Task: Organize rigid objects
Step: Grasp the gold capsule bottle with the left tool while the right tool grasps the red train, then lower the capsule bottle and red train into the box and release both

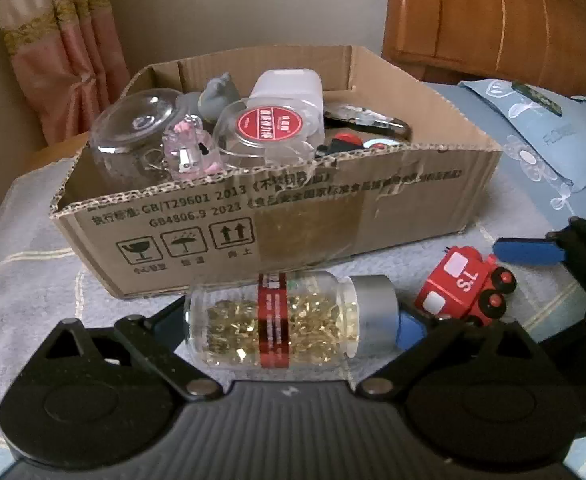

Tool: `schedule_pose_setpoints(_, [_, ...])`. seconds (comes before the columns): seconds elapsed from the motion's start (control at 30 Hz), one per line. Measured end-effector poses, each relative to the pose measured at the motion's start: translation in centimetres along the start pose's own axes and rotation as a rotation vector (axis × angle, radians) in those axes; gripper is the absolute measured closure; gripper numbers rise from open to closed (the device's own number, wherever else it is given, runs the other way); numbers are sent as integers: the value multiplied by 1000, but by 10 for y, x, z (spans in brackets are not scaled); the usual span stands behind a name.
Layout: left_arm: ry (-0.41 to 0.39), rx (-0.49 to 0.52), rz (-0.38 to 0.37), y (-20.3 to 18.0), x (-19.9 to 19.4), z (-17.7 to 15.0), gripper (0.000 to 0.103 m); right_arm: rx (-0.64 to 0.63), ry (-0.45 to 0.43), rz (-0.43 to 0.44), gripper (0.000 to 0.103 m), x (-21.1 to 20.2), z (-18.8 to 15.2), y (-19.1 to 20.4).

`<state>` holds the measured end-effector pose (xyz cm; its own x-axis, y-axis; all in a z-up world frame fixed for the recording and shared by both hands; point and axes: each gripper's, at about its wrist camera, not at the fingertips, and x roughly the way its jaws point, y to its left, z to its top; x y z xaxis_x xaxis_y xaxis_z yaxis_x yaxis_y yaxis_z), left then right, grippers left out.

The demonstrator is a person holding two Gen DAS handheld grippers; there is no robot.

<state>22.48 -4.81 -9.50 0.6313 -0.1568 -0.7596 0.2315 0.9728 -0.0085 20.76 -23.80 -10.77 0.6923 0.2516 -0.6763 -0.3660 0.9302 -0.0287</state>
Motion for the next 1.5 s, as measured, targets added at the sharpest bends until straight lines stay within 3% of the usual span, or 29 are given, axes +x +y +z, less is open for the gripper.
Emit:
schedule_pose_setpoints(0.4, [14,22,-28,4,-4,1,10,-50,4,20,40,-7,7,11])
schedule_pose_setpoints(0.8, [35,130,-44,0,-30,9,10,-111,19,38,41,-30,19,8])
schedule_pose_setpoints(1.13, [44,165,-61,7,-56,16,10,-140,21,64,41,-54,31,1])
schedule_pose_setpoints(1.5, [65,187,-125,24,-90,36,10,-184,-69,102,41,-80,82,-6])
